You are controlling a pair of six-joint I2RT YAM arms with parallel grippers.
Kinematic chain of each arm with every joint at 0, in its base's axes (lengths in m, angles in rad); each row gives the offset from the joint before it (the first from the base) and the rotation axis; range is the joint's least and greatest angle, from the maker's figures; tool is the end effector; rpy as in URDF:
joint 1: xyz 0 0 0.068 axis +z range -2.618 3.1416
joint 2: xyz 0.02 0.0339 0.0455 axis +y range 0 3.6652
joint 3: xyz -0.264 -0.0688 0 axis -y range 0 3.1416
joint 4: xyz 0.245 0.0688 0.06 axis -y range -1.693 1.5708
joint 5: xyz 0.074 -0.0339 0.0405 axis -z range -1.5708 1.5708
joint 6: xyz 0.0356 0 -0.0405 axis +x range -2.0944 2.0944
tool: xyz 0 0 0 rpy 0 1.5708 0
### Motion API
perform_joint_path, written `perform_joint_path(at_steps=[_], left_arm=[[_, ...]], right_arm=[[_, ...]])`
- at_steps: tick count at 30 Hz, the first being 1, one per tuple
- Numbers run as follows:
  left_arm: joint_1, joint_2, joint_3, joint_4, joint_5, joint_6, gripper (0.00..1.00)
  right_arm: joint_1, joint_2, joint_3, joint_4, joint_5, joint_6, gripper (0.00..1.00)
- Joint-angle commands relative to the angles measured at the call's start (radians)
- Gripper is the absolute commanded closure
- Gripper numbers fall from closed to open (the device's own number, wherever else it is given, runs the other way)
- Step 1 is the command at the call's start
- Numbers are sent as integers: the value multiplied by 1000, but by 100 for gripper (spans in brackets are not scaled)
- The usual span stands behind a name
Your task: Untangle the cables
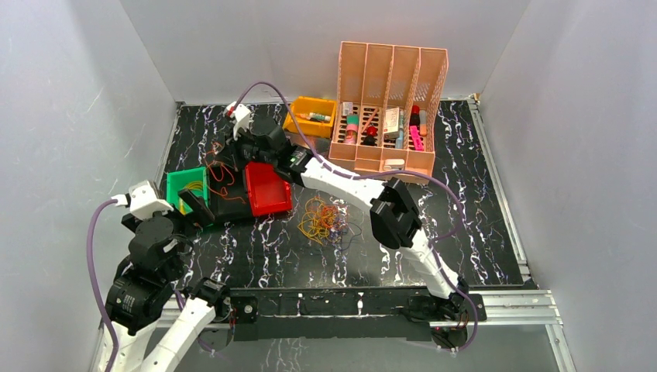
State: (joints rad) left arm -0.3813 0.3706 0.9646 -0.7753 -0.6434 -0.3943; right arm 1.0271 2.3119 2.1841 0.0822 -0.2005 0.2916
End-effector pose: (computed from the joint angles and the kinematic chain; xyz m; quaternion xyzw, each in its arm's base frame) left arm 0.0490 0.0034 0.3775 -0.2071 0.7275 -0.0048 0.6541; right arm 0.2824 0.4809 0.3316 -0.3232 0.6465 0.4783 0.4989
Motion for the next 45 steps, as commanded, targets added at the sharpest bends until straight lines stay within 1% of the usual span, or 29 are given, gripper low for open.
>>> perform_joint_path(at_steps=[1, 5, 12, 20, 22, 27, 32, 33, 34, 37, 40, 42, 45], left_arm=[[5, 4, 8, -15, 4, -19, 2], [5, 18, 4, -13, 11, -23, 2], [5, 30, -14, -5, 21, -32, 2], [5, 67, -21, 9, 61, -44, 2], [5, 75, -19, 11, 70, -44, 2], [5, 86, -16, 13, 83, -49, 2], [5, 92, -20, 13, 99, -69, 2], [5, 94, -22, 13, 105, -74, 2], [5, 96, -26, 13, 110, -79, 2], [5, 107, -36, 11, 125, -94, 2], [5, 117, -42, 11, 138, -99, 2], [5, 121, -47, 11, 136, -105, 2], [5, 127, -50, 13, 134, -114, 2]], right_arm=[[-7, 20, 43, 109, 44, 2, 100], [-12, 28, 28, 104, 48, -3, 100], [-12, -12, -76, 93, 6, 12, 100], [-10, 8, -146, 72, -37, 46, 100], [-11, 22, -147, 69, -39, 49, 100], [-10, 49, -125, 59, -29, 40, 96], [-10, 98, -60, 37, -9, 17, 93], [-11, 111, -38, 30, -2, 11, 91], [-11, 126, -21, 25, 4, 7, 87], [-12, 159, 34, 1, 1, -8, 72], [-12, 135, 13, 7, -4, -24, 59], [-12, 100, -26, 17, 9, -40, 54], [-14, 31, -96, 36, 31, -69, 50]])
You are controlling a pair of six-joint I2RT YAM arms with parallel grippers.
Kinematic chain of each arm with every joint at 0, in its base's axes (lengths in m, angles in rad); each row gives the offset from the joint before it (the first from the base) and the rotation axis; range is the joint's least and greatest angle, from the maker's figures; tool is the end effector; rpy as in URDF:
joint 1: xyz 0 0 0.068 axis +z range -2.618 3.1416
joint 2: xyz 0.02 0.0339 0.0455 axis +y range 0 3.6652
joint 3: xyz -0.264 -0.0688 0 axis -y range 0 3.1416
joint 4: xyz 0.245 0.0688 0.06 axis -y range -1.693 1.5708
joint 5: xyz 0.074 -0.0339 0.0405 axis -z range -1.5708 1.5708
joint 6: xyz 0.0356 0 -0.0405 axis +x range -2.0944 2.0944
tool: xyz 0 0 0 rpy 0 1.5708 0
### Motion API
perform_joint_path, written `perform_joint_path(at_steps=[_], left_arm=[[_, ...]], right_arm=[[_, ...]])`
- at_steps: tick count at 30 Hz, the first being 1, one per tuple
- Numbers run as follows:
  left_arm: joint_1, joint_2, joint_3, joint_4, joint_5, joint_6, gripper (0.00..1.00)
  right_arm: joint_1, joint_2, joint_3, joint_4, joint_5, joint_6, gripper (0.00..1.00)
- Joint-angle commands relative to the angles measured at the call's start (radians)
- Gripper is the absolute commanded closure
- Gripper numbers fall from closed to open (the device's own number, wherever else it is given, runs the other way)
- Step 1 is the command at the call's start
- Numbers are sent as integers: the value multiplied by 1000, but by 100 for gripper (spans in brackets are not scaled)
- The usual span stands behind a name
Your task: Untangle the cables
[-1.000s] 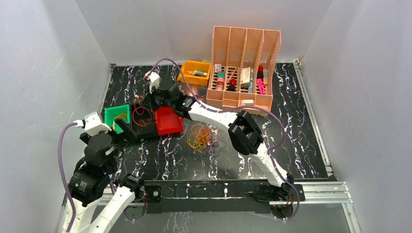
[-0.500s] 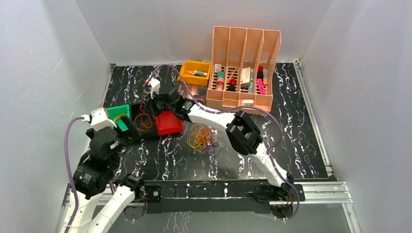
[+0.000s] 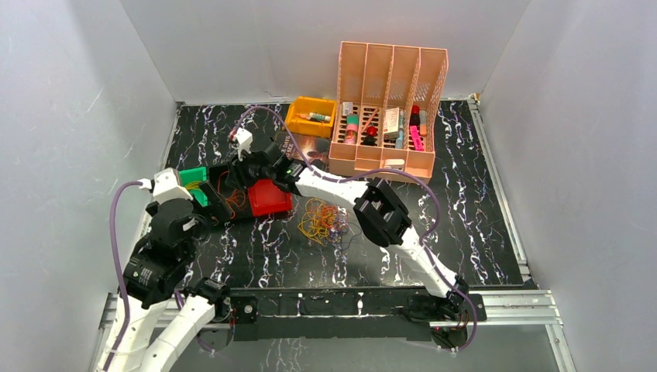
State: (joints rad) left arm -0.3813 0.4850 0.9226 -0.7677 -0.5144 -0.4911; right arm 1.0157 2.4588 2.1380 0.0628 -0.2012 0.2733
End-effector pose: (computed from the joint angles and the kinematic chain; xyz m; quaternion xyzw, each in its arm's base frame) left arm 0.0829 -0.0144 0.3607 -0.1908 0.7776 -0.0499 0.5970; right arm 0.3004 0.4979 0.2320 -0.3430 0.7123 0.4284 0.4376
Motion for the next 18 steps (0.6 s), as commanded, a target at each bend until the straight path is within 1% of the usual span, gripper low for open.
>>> perform_joint_path(at_steps=[1, 5, 7, 13, 15, 16, 17, 18], left_arm=[[5, 15, -11, 7, 4, -21, 2], [5, 45, -13, 11, 17, -36, 2], [5, 69, -12, 7, 30, -44, 2], [5, 129, -38, -23, 58, -129, 3], [5, 164, -39, -33, 76, -163, 5], [5, 190, -39, -36, 86, -178, 6], [5, 216, -40, -36, 99, -196, 8], [5, 242, -43, -34, 113, -210, 10]], right_arm=[[-2, -139, -74, 65, 38, -59, 49], [-8, -247, -166, 83, 60, -93, 46], [-13, -319, -245, 100, 96, -98, 45], [-55, -589, -604, 162, 221, -52, 44], [-70, -690, -711, 169, 237, -35, 44], [-78, -705, -758, 169, 236, -32, 44], [-82, -778, -808, 172, 236, -29, 44], [-84, -817, -851, 170, 236, -28, 44]])
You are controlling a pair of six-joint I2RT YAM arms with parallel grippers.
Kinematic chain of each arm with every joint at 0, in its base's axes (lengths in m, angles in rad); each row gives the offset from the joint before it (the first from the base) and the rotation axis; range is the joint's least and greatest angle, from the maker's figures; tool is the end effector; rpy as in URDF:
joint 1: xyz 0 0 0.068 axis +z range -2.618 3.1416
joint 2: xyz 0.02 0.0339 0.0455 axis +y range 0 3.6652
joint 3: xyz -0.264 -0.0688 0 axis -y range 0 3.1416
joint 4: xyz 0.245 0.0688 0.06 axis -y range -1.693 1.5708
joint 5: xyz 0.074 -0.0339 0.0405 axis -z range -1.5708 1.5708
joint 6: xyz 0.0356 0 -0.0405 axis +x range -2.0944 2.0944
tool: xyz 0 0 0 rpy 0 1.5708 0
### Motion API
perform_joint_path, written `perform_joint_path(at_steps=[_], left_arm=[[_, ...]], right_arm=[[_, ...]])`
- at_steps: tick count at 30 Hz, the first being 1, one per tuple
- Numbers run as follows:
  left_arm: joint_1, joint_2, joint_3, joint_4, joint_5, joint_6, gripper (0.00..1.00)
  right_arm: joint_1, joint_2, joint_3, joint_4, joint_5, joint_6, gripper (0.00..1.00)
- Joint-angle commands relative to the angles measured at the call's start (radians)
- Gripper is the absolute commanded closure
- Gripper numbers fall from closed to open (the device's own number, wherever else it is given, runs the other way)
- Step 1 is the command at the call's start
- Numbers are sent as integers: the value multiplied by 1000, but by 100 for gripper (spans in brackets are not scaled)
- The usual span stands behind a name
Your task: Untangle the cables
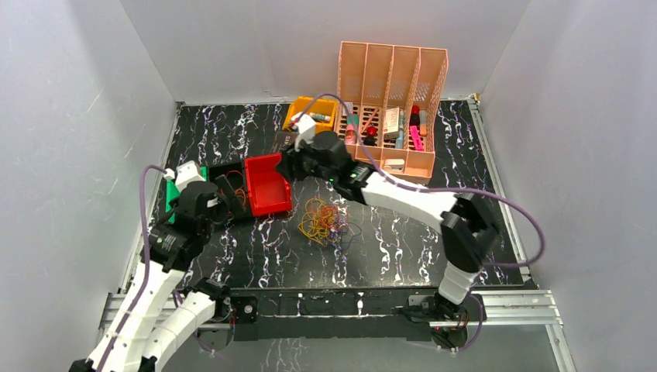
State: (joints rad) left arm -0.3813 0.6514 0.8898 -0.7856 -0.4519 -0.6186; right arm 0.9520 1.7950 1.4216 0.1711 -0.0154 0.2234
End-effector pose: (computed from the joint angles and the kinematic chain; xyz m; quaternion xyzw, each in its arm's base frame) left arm 0.1213 -0.0319 0.3346 -0.2095 0.8307 -0.0574 0.5125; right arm 0.2525 0.3555 0.3154 -0.2806 0.7223 0.3554 0.5227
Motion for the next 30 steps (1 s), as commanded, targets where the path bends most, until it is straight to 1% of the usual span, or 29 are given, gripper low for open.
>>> perform_joint_path(at_steps=[1, 5, 9, 12, 16, 20, 23, 27, 30], left_arm=[[5, 103, -14, -9, 65, -90, 11], [5, 189, -37, 38, 102, -98, 12], [5, 270, -57, 123, 129, -65, 12], [8, 342, -40, 158, 130, -36, 13], [33, 397, -5, 178, 134, -19, 16], [78, 416, 7, 176, 156, -22, 16], [121, 435, 0, 166, 176, -24, 17], [203, 447, -22, 170, 216, -20, 20], [251, 452, -49, 210, 241, -6, 26]], right_arm=[[-22, -188, -174, 56, 49, 19, 44], [-23, -304, -317, 19, 50, 15, 44], [-23, -390, -453, -1, 67, 39, 44], [-24, -429, -524, -19, 64, 66, 44], [-24, -474, -596, -34, 62, 94, 44], [-24, -496, -624, -43, 81, 93, 45], [-24, -495, -616, -52, 77, 87, 48], [-24, -488, -601, -57, 60, 80, 53], [-24, -479, -594, -62, 46, 82, 56]])
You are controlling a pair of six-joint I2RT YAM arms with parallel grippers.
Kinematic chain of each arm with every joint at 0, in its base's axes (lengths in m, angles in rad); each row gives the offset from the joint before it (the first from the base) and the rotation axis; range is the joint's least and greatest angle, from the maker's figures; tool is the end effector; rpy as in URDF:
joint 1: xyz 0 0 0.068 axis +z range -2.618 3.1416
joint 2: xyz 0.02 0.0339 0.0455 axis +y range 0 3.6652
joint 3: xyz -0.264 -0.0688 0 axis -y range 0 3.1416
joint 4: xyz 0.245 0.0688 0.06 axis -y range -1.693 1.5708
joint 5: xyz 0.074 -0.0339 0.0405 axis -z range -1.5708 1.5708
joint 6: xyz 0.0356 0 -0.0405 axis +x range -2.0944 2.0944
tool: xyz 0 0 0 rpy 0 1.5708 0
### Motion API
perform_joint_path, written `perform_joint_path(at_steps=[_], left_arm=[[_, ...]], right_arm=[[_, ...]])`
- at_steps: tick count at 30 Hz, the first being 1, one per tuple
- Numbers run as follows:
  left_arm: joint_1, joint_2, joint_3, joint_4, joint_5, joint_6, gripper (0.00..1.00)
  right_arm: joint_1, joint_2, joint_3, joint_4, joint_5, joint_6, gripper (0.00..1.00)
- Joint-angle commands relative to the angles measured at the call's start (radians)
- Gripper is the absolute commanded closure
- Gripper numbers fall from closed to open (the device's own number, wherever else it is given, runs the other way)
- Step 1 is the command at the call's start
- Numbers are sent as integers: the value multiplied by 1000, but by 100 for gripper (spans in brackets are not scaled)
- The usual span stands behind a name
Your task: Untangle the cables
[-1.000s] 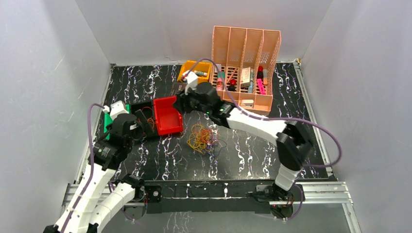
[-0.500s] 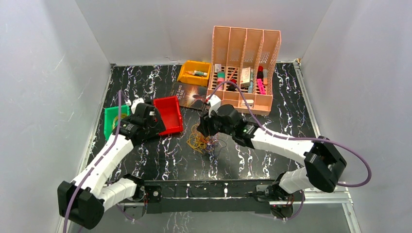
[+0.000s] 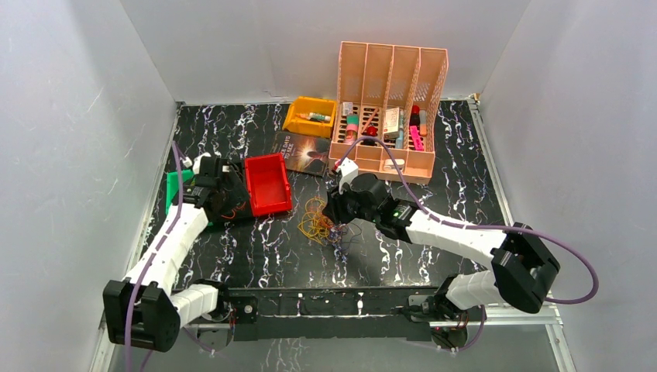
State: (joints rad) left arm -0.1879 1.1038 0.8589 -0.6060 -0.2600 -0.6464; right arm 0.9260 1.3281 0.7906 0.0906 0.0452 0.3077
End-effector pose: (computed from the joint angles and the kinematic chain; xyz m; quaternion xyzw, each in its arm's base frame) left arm 0.2226 -0.0330 0.2665 -0.2554 0.8934 -0.0306 0.3685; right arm 0.1795 0.2360 0.2485 -0.2459 0.8096 0.2926 0.4456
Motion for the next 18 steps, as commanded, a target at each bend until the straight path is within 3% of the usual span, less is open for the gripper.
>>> perform_joint_path(at_steps=[1, 7, 18], left_arm=[[69, 8, -25, 43, 58, 22, 28], [87, 115, -57, 175, 143, -6, 36], [100, 185, -26, 189, 52, 7, 44]], right_arm=[[2, -11, 37, 18, -19, 0, 57], [2, -8, 23, 17, -29, 17, 60], [2, 21, 26, 12, -47, 31, 61]])
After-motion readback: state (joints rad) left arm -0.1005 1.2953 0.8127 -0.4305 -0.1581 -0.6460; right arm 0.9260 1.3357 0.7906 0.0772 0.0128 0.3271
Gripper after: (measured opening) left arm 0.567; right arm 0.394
